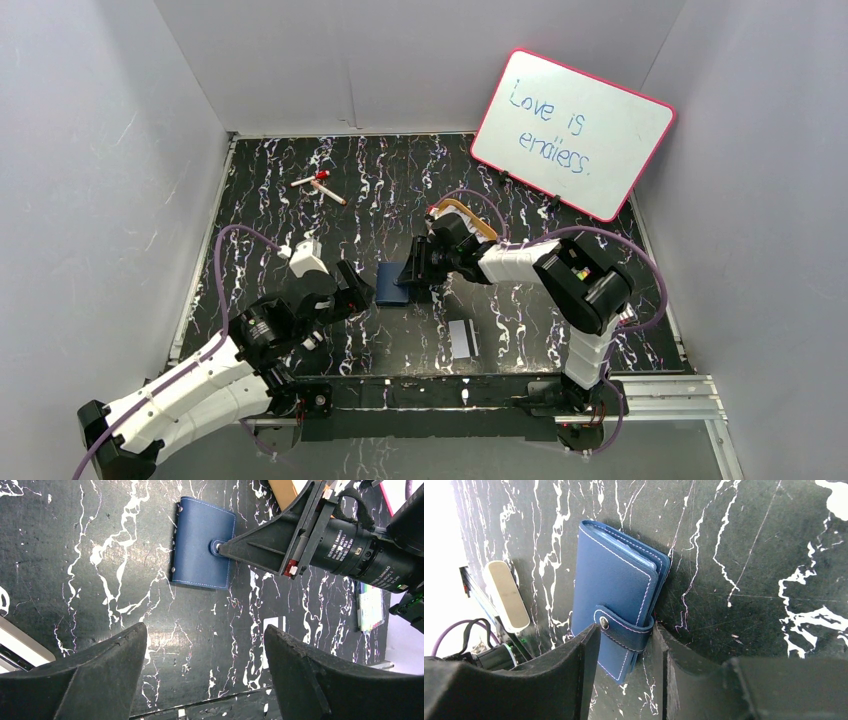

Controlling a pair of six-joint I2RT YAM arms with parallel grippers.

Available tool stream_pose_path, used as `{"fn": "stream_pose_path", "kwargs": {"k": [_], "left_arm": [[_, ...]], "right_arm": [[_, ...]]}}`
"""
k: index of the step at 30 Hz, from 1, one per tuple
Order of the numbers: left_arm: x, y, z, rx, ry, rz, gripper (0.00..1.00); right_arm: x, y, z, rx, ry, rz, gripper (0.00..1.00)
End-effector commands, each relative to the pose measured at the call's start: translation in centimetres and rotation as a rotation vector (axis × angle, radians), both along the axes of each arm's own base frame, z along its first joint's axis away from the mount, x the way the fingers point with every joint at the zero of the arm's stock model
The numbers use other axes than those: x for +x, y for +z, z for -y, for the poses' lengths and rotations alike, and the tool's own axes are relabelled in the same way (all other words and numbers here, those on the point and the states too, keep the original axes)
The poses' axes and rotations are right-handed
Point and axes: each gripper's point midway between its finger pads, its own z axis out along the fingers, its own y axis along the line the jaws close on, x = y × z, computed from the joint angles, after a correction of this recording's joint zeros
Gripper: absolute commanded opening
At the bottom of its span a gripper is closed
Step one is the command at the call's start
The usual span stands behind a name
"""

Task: Put the credit cards into the card holder
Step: Place the card holder at the center of the board, then reset both arms

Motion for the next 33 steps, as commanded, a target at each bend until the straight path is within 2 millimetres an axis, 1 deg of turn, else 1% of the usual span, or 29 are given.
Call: {"fn": "stream_pose_path", "kwargs": {"k": [1, 8, 9, 10, 12, 15, 17, 20, 22, 23, 24, 25, 27, 30, 32, 33], "left_arm": [[0.0, 0.6, 0.3, 0.0, -0.024, 0.015, 0.84], [0.2, 1.8, 0.6, 0.01, -0.06, 0.046, 0.87], [0.2, 2.0, 0.9, 0.01, -0.081, 0.055, 0.87], [0.3, 2.3, 1.2, 0.011, -0.101, 0.065, 0.88], [0.3, 2.6, 1.4, 0.025, -0.118, 0.067, 0.88], [0.5, 2.9, 1.6, 0.058, -0.136, 0.054, 0.88], [0.6, 3.2, 1.7, 0.072, -0.138, 0.046, 0.88], [1.0, 3.9, 2.0, 0.066, -0.128, 0.046, 0.89], [1.3, 4.1, 2.1, 0.043, -0.103, 0.057, 0.89], [1.5, 3.9, 2.0, 0.035, -0.085, 0.06, 0.89], [1.6, 3.8, 1.9, 0.024, -0.064, 0.065, 0.89], [1.8, 3.6, 1.8, 0.017, -0.045, 0.069, 0.89], [2.1, 3.2, 1.7, 0.0, -0.02, 0.079, 0.89], [2.2, 2.8, 2.0, -0.027, -0.033, 0.115, 0.89], [2.4, 2.0, 2.0, 0.017, -0.078, 0.156, 0.89], [2.5, 1.4, 1.6, 0.047, -0.079, 0.16, 0.89]], "right_arm": [[0.6, 1.9, -0.5, 0.018, 0.026, 0.071, 0.53], [1.5, 5.2, 0.2, -0.011, 0.033, 0.17, 0.68], [1.6, 6.0, 0.3, -0.012, 0.038, 0.195, 0.72], [1.8, 6.6, 0.5, -0.019, 0.043, 0.219, 0.78], [2.4, 8.5, 1.1, -0.053, 0.062, 0.297, 0.83], [3.1, 10.5, 3.4, -0.155, 0.052, 0.418, 0.88], [3.9, 12.2, 5.7, -0.216, -0.01, 0.514, 0.88], [4.9, 14.8, 9.6, -0.297, -0.157, 0.639, 0.9], [4.9, 16.3, 12.1, -0.337, -0.218, 0.713, 0.91], [4.7, 17.3, 13.3, -0.341, -0.257, 0.743, 0.91], [4.3, 17.7, 14.4, -0.347, -0.283, 0.757, 0.91], [3.9, 17.8, 15.3, -0.352, -0.307, 0.758, 0.91], [2.8, 17.0, 16.3, -0.353, -0.317, 0.723, 0.91], [0.8, 14.6, 17.0, -0.362, -0.297, 0.62, 0.9], [-0.5, 12.9, 17.7, -0.366, -0.299, 0.564, 0.9], [-1.1, 12.5, 17.9, -0.351, -0.294, 0.555, 0.9]]}}
